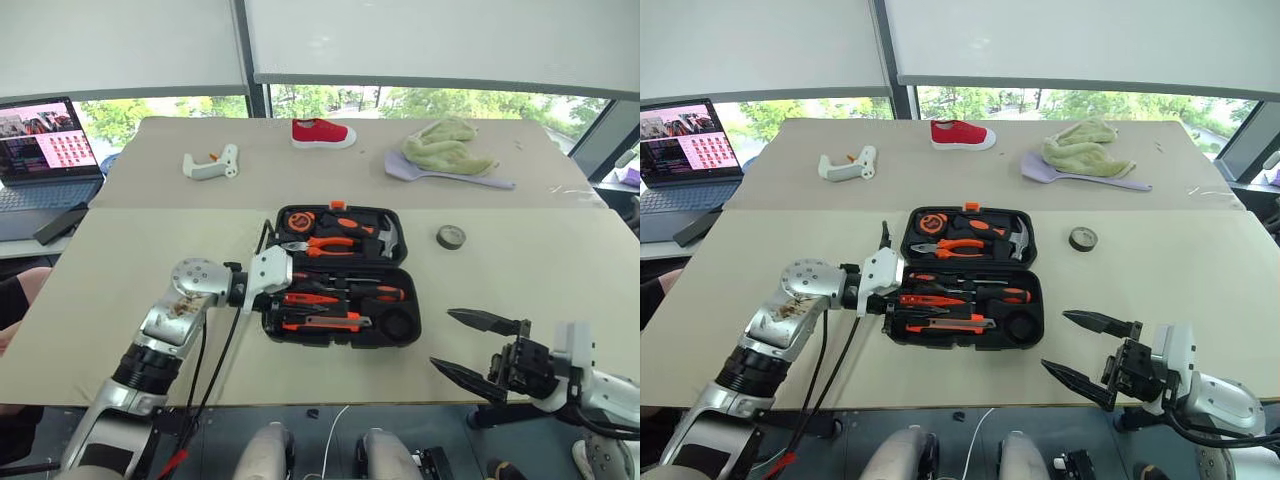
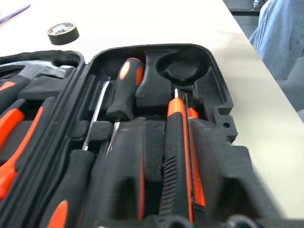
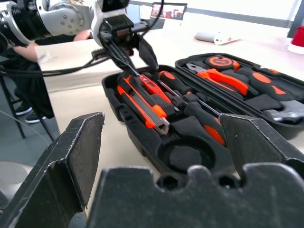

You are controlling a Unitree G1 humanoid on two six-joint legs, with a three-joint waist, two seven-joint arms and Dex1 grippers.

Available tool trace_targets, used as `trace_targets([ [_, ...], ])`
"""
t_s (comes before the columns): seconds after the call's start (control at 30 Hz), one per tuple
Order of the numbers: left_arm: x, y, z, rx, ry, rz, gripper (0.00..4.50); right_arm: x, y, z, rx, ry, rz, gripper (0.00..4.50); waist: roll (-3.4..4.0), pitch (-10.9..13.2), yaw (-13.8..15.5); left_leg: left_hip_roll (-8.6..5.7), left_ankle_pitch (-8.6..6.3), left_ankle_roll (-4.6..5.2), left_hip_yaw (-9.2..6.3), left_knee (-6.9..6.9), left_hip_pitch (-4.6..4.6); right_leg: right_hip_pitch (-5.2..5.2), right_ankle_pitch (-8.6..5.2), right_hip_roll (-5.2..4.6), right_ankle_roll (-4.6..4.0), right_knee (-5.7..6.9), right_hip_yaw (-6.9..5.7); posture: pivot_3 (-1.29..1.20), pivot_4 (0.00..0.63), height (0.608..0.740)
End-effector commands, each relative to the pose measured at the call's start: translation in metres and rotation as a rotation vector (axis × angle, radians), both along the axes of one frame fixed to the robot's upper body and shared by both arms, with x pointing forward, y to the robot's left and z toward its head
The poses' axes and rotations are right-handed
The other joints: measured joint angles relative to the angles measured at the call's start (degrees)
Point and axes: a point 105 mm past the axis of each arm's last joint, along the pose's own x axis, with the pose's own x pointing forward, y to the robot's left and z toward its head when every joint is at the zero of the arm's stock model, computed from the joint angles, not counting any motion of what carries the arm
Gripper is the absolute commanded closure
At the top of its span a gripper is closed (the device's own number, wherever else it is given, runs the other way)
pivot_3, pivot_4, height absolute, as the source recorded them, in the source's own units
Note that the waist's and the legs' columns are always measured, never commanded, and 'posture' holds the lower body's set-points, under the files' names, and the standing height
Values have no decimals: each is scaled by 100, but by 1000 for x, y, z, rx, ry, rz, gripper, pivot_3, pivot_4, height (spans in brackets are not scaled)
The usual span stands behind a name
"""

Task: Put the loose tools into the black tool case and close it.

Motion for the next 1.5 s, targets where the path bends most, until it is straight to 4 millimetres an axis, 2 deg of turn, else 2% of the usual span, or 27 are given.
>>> trace_targets([
  [0.03,-4,-6,-17,13,-3,-5,4434,3,-1,6,-7,-27,-6,0,1,0,-12,0,0,0,0,-1,1,0,0,0,0,0,1,0,150,740],
  [0.37,5,-2,-54,126,133,101,4434,3,1,10,-8,-33,-11,0,2,-2,8,0,0,0,-1,3,11,10,0,0,0,8,0,0,150,740],
  [0.5,-3,5,-73,211,207,105,4434,3,2,11,-7,-33,-16,0,3,-7,-14,1,0,0,-1,3,19,15,0,3,0,13,1,0,150,740],
  [0.63,-8,7,-83,229,242,116,4434,4,3,11,-5,-32,-18,0,13,-19,-15,2,0,0,0,0,35,26,0,3,0,11,4,0,150,740],
  [0.7,-7,7,-83,220,244,130,4434,5,3,11,-6,-34,-23,0,12,-23,-15,2,0,0,0,-1,39,30,0,3,-1,11,4,0,150,740],
  [0.73,-5,5,-77,181,224,131,4434,6,2,11,-6,-37,-33,0,12,-24,-14,2,0,-1,0,-1,42,35,0,2,-1,10,4,0,150,740],
  [0.8,0,0,-57,57,182,139,4434,9,-2,14,-4,-44,-70,0,11,-25,-15,4,0,-1,0,-2,49,45,-1,2,-1,6,3,0,150,740],
  [0.87,6,-1,-26,-130,127,146,4434,12,-14,16,7,-49,-143,0,12,-24,-14,5,-1,-1,0,-3,49,45,0,1,-1,5,4,0,150,740],
  [0.93,10,17,3,-269,35,183,3942,13,-41,15,30,-37,-284,0,8,-22,-7,5,0,-1,0,-2,35,27,0,-1,-1,8,4,0,150,740],
  [0.97,12,29,14,-314,-3,213,3750,13,-53,14,34,-33,-349,0,7,-22,-2,5,0,-1,-1,0,11,3,0,-1,-3,14,4,0,150,740],
  [1.03,13,52,26,-388,-5,264,3043,9,-74,10,41,-31,-463,0,6,-21,-2,6,0,-2,-3,0,2,-4,1,-2,-3,13,1,0,150,740],
  [1.1,11,72,27,-386,10,312,2380,3,-88,3,29,-31,-553,0,7,-22,-14,7,0,-2,-3,-7,4,-4,0,-4,-4,10,2,0,150,740],
  [1.2,-2,108,20,-338,18,368,1432,-12,-110,-10,0,-24,-694,0,13,-24,-53,7,0,-2,1,-16,12,-3,-2,-8,-7,8,6,0,150,740],
  [1.23,-6,119,19,-346,29,392,990,-15,-116,-15,-9,-16,-745,0,15,-23,-56,7,-1,-2,3,-20,15,-2,-3,-8,-9,8,8,0,150,740],
  [1.3,-11,132,18,-348,32,433,500,-20,-125,-21,-18,-11,-817,0,14,-22,-60,10,-1,-3,3,-23,15,-4,-4,-10,-11,6,6,0,150,740],
  [1.33,-14,137,18,-352,38,447,96,-23,-128,-23,-16,-6,-840,0,13,-21,-60,10,-1,-3,3,-22,14,-4,-4,-12,-11,6,6,0,150,740],
  [1.4,-19,146,20,-366,20,482,96,-25,-129,-25,0,-2,-857,0,14,-21,-48,10,-1,-3,3,-21,16,-2,-3,-23,-13,5,6,0,150,740],
  [1.5,-20,150,23,-406,12,521,96,-12,-121,-13,27,-45,-819,0,15,-20,-37,10,-1,-4,3,-21,19,-1,-4,-38,-15,4,5,0,150,740],
])
